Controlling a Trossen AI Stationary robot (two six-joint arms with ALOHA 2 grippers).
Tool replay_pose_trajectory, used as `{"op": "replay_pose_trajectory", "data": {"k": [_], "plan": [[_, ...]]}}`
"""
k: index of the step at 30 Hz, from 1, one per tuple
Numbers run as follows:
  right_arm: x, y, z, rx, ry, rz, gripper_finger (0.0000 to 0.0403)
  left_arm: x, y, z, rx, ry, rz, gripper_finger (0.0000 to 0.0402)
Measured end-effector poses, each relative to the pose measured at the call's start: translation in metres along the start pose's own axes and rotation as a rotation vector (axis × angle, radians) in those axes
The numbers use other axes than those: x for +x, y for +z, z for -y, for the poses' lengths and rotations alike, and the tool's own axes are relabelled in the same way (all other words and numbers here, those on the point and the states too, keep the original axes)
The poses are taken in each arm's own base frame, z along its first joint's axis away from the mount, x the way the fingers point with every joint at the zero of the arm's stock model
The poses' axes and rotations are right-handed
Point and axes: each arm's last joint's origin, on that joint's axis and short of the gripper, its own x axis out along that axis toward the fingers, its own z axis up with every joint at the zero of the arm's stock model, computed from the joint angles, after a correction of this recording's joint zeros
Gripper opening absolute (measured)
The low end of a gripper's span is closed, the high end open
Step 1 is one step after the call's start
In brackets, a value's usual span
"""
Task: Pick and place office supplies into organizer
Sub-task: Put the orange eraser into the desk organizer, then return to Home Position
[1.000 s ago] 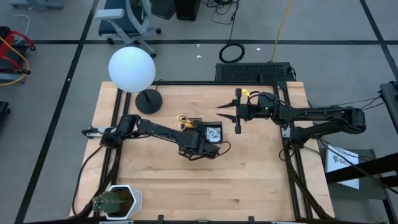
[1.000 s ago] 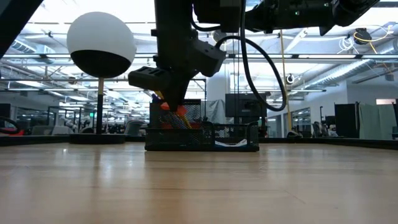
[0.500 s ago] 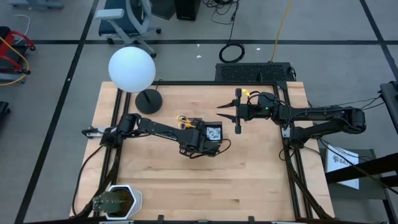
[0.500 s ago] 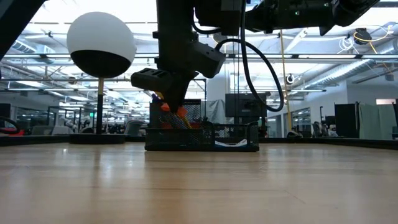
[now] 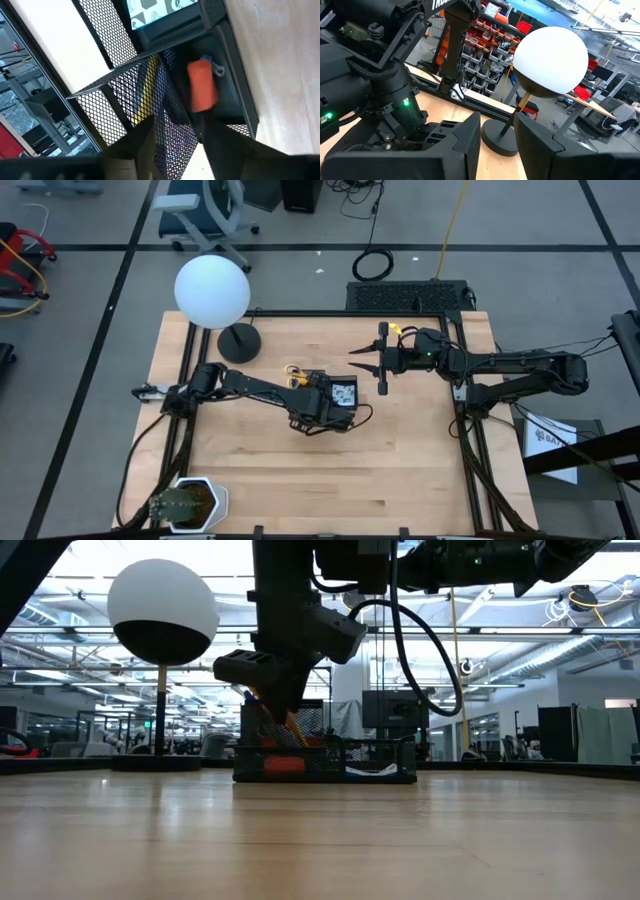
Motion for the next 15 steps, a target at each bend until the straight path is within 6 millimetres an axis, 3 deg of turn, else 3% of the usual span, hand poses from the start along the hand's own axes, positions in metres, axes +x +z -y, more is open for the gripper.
{"op": "replay_pose_trajectory", "data": {"k": [6,15], "plan": [[0.000,0.000,0.000,0.000,0.000,0.000,0.0110,0.000,0.000,0.000,-0.005,0.006,0.004,0.0192],[0.000,0.000,0.000,0.000,0.000,-0.001,0.0110,-0.001,0.011,-0.002,-0.149,-0.008,0.106,0.0196]]}}
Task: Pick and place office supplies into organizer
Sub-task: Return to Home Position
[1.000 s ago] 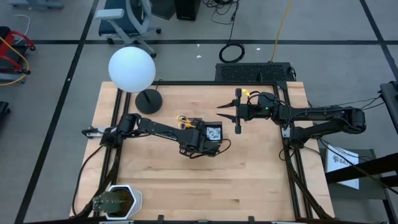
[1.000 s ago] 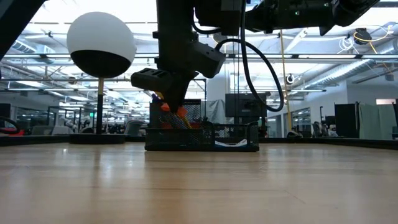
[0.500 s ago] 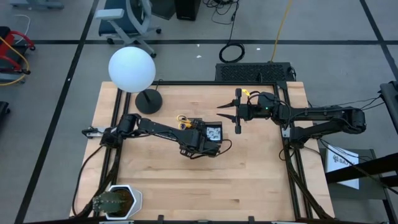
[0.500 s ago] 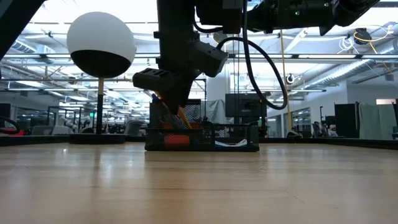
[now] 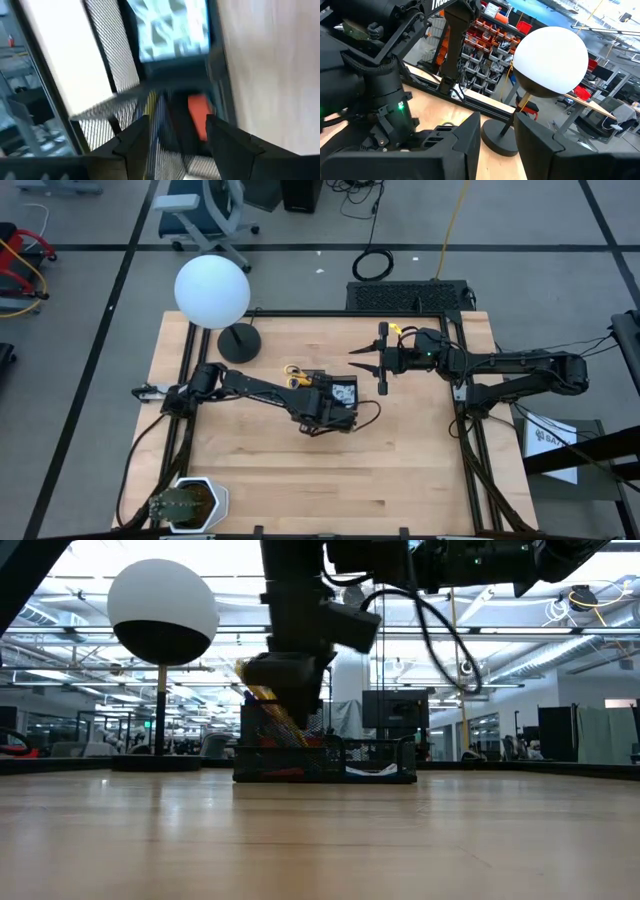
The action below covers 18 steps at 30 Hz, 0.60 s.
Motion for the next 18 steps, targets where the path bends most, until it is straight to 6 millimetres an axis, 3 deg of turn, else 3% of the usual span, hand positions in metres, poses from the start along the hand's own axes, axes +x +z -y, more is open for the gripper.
{"op": "replay_pose_trajectory", "data": {"k": [4,12,18], "plan": [[0.000,0.000,0.000,0.000,0.000,0.000,0.0110,0.000,0.008,-0.001,-0.180,-0.013,0.071,0.0198],[0.000,0.000,0.000,-0.019,0.000,0.001,0.0110,-0.005,0.013,0.008,-0.227,-0.088,0.123,0.0199],[0.000,0.000,0.000,-0.053,0.000,0.002,0.0110,-0.034,0.012,0.002,-0.244,-0.073,0.243,0.0200]]}}
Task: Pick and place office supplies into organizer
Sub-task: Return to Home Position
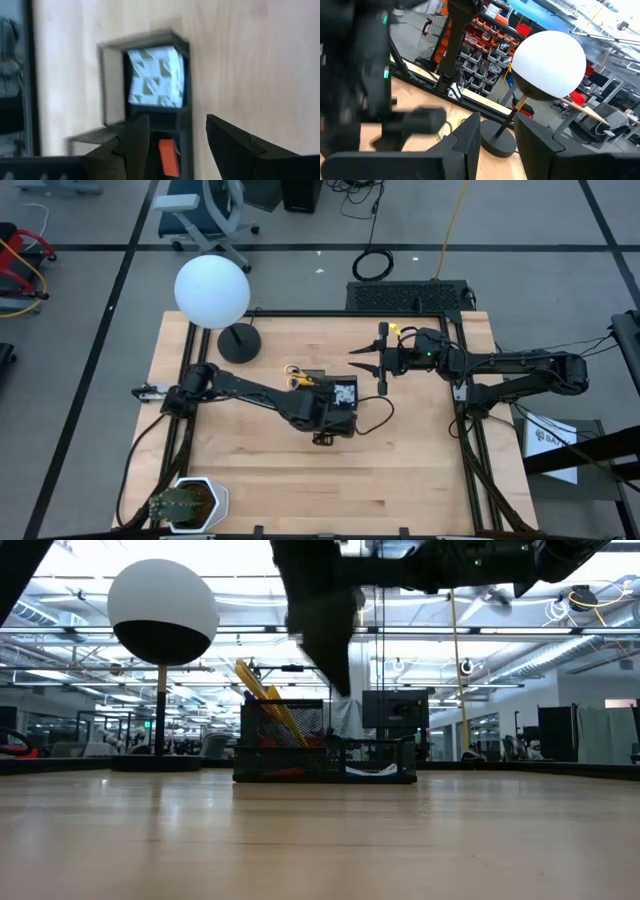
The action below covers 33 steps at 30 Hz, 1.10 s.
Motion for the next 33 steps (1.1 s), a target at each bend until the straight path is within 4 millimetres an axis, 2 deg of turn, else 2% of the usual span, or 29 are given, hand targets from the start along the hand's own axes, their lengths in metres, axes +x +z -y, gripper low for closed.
{"op": "replay_pose_trajectory", "data": {"k": [11,17,21,28,33], "plan": [[0.000,0.000,0.000,0.000,-0.002,0.004,0.0110,-0.099,-0.005,-0.050,-0.064,0.003,0.299,0.0200],[0.000,0.000,0.000,0.070,-0.001,0.005,0.0110,-0.131,-0.020,-0.071,-0.054,-0.014,0.424,0.0200],[0.000,0.000,0.000,0.106,-0.001,0.005,0.0110,-0.139,-0.036,-0.087,-0.081,-0.015,0.476,0.0200],[0.000,0.002,0.001,0.113,-0.007,0.021,0.0110,-0.131,-0.063,-0.105,-0.121,-0.108,0.537,0.0200],[0.000,0.005,0.003,0.328,-0.016,0.055,0.0110,-0.127,-0.074,-0.106,-0.145,-0.120,0.598,0.0200]]}}
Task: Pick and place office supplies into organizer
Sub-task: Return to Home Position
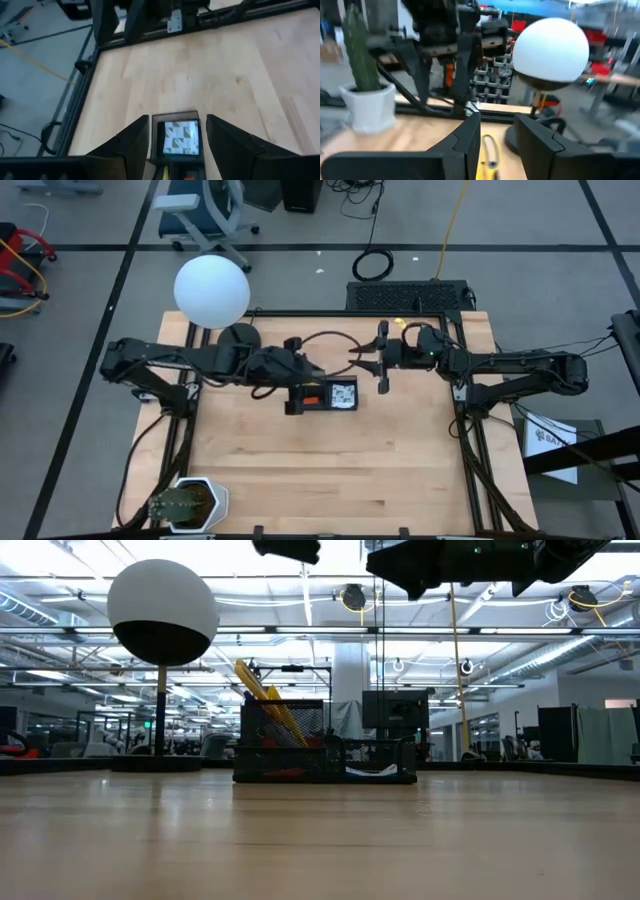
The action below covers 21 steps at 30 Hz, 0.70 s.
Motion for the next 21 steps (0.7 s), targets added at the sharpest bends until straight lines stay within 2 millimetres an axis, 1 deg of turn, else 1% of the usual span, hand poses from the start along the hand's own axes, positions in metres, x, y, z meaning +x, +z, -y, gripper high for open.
{"op": "replay_pose_trajectory", "data": {"k": [2,4,6,9,11,12,16,21], "plan": [[0.000,0.000,0.000,0.087,0.001,0.000,0.0110,-0.004,-0.006,0.000,0.000,-0.006,-0.003,0.0200],[0.000,-0.001,0.000,0.164,0.002,-0.014,0.0110,-0.005,-0.003,-0.001,-0.011,0.003,0.065,0.0200],[0.000,-0.003,0.000,0.229,0.004,-0.026,0.0110,-0.006,-0.010,0.000,-0.004,-0.005,0.057,0.0200],[0.000,-0.005,-0.001,0.308,0.006,-0.049,0.0110,-0.005,-0.010,0.000,-0.018,0.002,0.119,0.0200],[0.000,-0.007,-0.002,0.354,0.044,-0.071,0.0110,-0.004,-0.017,0.002,-0.014,-0.016,0.097,0.0200],[0.000,-0.008,-0.004,0.375,0.079,-0.084,0.0110,-0.002,-0.017,0.003,-0.022,-0.027,0.130,0.0200],[-0.001,-0.007,-0.008,0.407,0.241,-0.091,0.0110,0.009,-0.029,0.003,-0.030,-0.035,0.119,0.0200],[-0.002,-0.006,-0.010,0.417,0.313,-0.094,0.0110,0.014,-0.034,-0.009,-0.069,0.002,0.133,0.0200]]}}
